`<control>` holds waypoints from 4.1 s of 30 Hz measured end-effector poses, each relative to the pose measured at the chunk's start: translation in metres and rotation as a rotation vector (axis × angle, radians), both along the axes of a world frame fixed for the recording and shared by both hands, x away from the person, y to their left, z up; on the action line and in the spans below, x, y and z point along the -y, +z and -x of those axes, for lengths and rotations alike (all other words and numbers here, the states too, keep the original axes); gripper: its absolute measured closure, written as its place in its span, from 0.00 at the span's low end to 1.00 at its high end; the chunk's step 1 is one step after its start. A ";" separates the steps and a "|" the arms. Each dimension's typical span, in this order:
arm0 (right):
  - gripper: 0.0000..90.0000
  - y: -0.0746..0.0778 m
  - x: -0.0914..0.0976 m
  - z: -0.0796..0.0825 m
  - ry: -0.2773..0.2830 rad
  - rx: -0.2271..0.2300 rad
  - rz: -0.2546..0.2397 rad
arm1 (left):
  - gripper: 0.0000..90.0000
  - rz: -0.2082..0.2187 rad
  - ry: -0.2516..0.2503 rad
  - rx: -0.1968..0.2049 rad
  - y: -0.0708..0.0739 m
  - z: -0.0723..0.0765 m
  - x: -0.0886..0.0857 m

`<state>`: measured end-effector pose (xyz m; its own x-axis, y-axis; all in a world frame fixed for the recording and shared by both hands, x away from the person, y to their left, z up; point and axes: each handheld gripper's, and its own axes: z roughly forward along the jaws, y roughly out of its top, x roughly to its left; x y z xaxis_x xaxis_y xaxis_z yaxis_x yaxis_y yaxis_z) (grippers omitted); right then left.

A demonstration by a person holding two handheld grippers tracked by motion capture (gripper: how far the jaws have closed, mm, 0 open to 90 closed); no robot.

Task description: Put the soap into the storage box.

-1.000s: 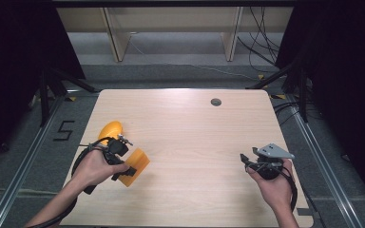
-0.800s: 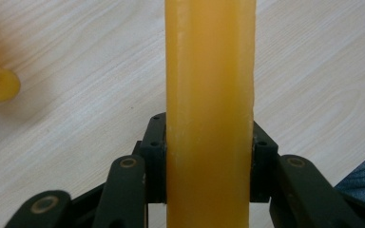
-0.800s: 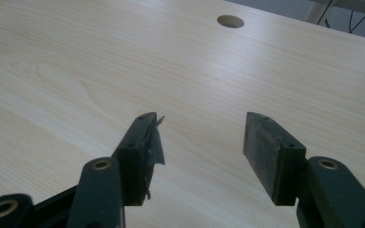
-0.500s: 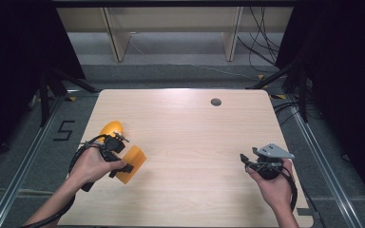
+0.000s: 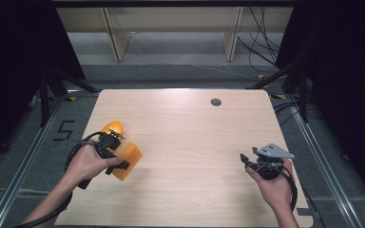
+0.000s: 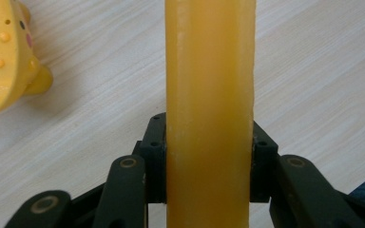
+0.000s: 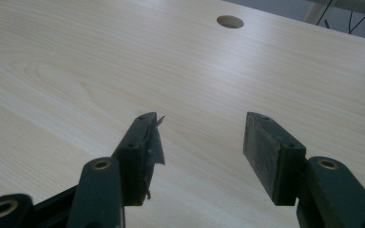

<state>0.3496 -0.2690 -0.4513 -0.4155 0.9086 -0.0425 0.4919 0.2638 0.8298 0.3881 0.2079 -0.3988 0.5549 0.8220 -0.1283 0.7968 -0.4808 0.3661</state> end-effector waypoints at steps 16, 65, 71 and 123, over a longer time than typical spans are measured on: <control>0.52 0.000 0.000 0.001 -0.005 -0.009 -0.007 | 0.67 0.010 0.114 0.011 0.006 -0.006 -0.017; 0.52 0.000 0.001 -0.002 0.014 0.007 0.002 | 0.67 0.022 0.335 0.071 0.021 -0.050 -0.067; 0.52 0.000 0.000 -0.001 0.002 0.018 0.010 | 0.67 0.014 0.349 0.094 0.023 -0.055 -0.069; 0.52 0.000 0.001 -0.002 0.014 0.025 0.015 | 0.67 -0.049 0.360 0.123 0.000 -0.089 -0.061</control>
<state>0.3518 -0.2701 -0.4517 -0.4273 0.9017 -0.0667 0.4674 0.2834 0.8374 0.4771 0.2690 -0.3989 0.2380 0.9706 -0.0347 0.8696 -0.1971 0.4527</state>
